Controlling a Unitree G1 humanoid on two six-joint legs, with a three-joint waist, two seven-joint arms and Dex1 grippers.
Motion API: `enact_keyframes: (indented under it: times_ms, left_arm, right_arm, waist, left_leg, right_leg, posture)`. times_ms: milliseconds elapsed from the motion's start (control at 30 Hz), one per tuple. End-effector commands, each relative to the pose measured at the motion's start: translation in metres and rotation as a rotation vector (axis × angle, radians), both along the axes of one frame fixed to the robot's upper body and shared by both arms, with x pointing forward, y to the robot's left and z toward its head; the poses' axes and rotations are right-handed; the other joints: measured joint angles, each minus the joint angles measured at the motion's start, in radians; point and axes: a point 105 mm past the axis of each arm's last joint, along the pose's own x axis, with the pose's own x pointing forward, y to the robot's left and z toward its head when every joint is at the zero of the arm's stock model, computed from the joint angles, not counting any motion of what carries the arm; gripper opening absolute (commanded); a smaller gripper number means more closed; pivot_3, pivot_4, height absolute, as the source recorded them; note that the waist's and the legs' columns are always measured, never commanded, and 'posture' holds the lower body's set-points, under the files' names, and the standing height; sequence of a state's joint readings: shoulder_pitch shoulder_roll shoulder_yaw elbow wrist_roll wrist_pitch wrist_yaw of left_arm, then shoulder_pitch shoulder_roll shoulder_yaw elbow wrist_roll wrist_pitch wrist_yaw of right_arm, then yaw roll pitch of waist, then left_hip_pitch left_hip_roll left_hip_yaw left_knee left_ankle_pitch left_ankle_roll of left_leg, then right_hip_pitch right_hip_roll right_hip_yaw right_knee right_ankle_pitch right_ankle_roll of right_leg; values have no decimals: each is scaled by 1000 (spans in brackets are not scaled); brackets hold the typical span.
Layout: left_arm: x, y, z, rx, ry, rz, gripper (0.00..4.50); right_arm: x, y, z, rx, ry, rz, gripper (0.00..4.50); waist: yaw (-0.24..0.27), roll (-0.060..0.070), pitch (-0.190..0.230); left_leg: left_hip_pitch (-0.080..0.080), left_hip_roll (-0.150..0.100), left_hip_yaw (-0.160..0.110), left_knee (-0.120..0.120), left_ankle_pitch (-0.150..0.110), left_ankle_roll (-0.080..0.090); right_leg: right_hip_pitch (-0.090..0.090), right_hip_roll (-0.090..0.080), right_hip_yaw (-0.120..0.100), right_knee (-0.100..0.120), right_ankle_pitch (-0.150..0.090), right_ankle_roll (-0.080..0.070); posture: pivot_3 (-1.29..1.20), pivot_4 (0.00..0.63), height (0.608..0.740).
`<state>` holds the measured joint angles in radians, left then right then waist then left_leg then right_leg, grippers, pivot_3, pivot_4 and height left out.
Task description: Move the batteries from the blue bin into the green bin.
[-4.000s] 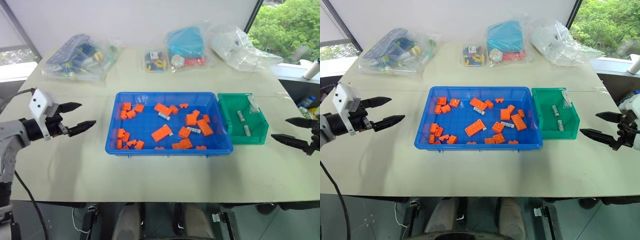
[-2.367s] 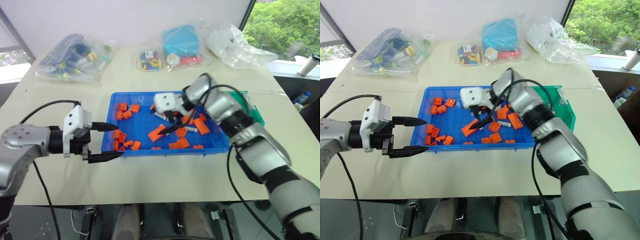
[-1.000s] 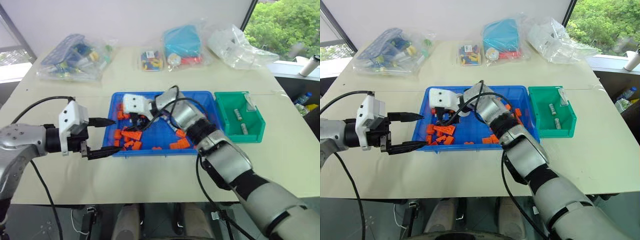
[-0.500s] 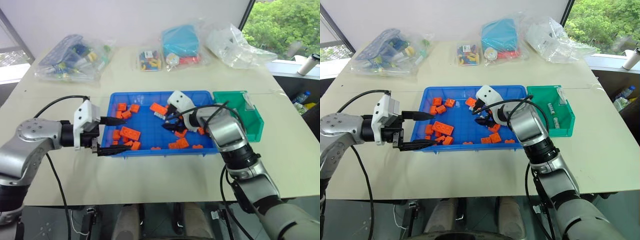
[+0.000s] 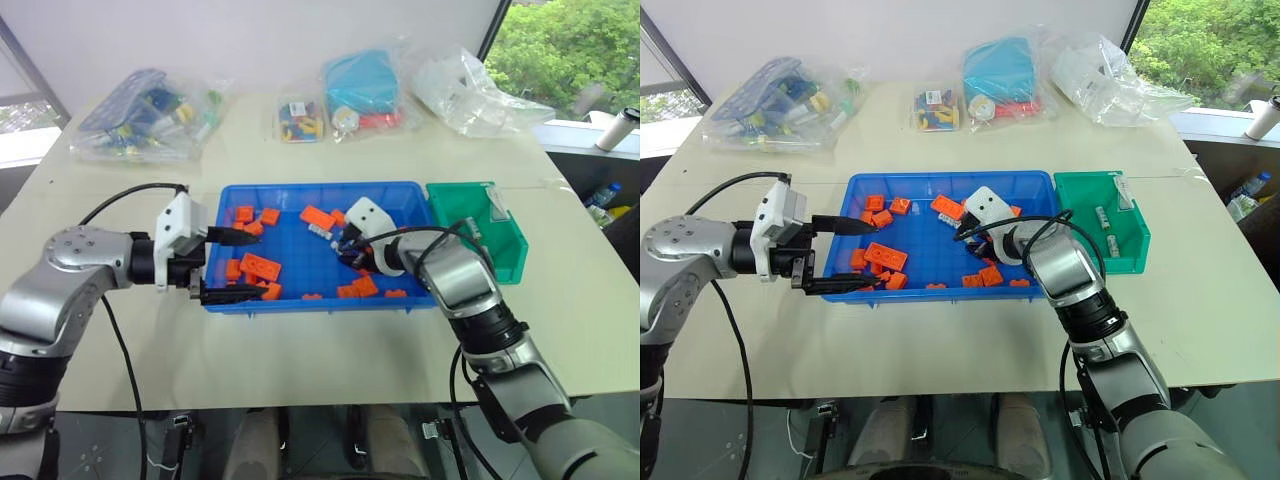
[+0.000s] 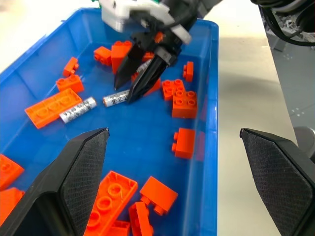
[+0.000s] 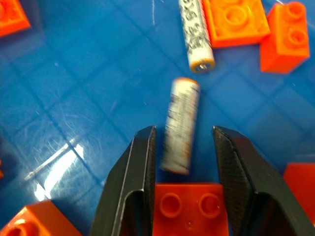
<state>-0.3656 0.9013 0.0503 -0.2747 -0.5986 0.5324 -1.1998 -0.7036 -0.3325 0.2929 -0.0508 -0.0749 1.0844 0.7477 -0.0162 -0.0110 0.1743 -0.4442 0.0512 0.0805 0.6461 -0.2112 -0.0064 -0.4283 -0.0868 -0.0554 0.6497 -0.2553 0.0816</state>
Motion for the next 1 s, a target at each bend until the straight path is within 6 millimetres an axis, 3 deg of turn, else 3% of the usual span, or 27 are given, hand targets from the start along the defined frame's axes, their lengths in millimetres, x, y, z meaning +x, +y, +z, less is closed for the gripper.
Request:
enact_keyframes:
  times_ms: [33,133,233,367,500,600,767,833,1000]
  left_arm:
    - [0,-1,6,-3,-32,-11,4500]
    - [0,-1,6,-7,-32,-7,4500]
    - [0,0,4,-8,-28,-5,4500]
    - [2,0,2,-12,-23,-5,4500]
    - [5,-3,3,-17,-30,-15,4500]
    - [6,-3,3,-18,-32,-17,4500]
    - [5,-1,1,-14,-30,-18,4500]
    - [5,-1,1,-11,-31,-15,4500]
    - [4,2,0,-5,-35,-10,4500]
  right_arm:
    - [-1,4,1,17,1,15,1186]
    - [-1,6,17,78,-4,14,1186]
    - [3,-4,52,172,-42,-28,1186]
    - [-1,-14,76,206,-69,-9,1186]
    - [-14,-13,45,90,-23,34,1186]
    - [-18,-19,34,50,-25,37,1186]
    - [-26,-27,27,27,-13,31,3631]
    - [-23,-27,29,16,-34,28,4351]
    - [-10,-10,46,65,-69,38,4438]
  waist:
    - [0,0,0]
    - [2,0,0]
    - [3,0,0]
    - [5,0,0]
    - [3,-1,0]
    - [3,0,0]
    - [3,0,0]
    - [3,-1,0]
    - [1,0,0]
  left_leg:
    - [0,0,0,0,0,0]
    - [0,0,0,0,0,0]
    - [0,0,0,0,0,0]
    - [0,0,0,0,0,0]
    - [0,0,0,0,0,0]
    - [0,0,0,0,0,1]
    - [-1,0,0,0,0,1]
    - [0,0,0,0,0,1]
    - [0,0,0,0,0,1]
  right_leg:
    - [0,0,0,0,0,0]
    - [0,0,0,0,0,0]
    - [0,0,0,0,0,0]
    - [0,0,0,0,0,0]
    - [0,0,0,-1,0,0]
    - [0,0,0,-1,0,0]
    - [0,0,0,-1,0,0]
    - [0,0,0,-1,0,0]
    - [0,0,0,-1,0,0]
  posture:
    - [0,150,736]
    - [0,150,736]
    - [0,150,736]
    - [0,150,736]
    - [0,150,736]
    - [0,150,736]
    - [0,150,736]
    - [0,150,736]
    - [0,150,736]
